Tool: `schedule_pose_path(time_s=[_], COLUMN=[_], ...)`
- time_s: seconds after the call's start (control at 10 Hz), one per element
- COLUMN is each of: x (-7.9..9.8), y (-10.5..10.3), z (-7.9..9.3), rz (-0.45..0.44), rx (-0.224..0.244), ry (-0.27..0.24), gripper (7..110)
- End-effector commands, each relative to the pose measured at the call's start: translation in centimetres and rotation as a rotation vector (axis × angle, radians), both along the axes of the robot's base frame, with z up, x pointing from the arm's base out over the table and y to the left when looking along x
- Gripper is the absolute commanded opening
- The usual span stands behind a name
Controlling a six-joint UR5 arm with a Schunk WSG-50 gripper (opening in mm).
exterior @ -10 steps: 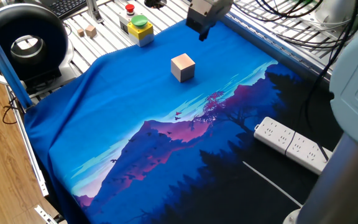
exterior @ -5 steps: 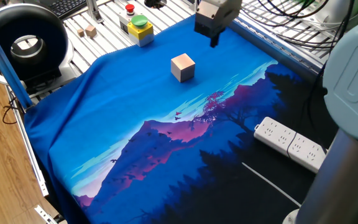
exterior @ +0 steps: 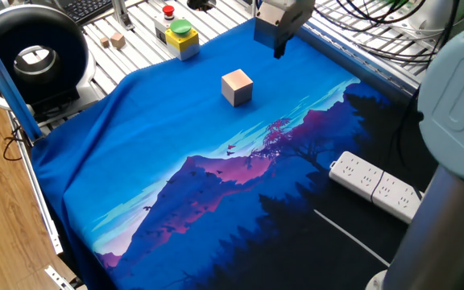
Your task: Use the gripper to push the small block from left to right
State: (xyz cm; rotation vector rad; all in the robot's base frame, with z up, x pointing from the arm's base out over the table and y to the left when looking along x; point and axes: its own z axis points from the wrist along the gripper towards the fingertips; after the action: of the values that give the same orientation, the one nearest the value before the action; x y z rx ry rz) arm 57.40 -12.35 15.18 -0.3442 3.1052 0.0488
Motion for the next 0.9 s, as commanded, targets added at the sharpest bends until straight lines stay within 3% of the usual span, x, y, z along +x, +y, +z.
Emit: schedule_pose_path(time_s=[0.0,0.1,0.6,0.8], x=[3.1,3.7,5.8,6.7], y=[-0.4,-0.8,-0.9,-1.5], z=[-1.7,-2.4,-5.6,-7.7], rz=[0.028,0.030,0.024,0.037], rx=[0.006,-0.011,0.015,0.013], ry=[-0.054,-0.052,-0.076,-0.099], gripper=[7,7,7,7])
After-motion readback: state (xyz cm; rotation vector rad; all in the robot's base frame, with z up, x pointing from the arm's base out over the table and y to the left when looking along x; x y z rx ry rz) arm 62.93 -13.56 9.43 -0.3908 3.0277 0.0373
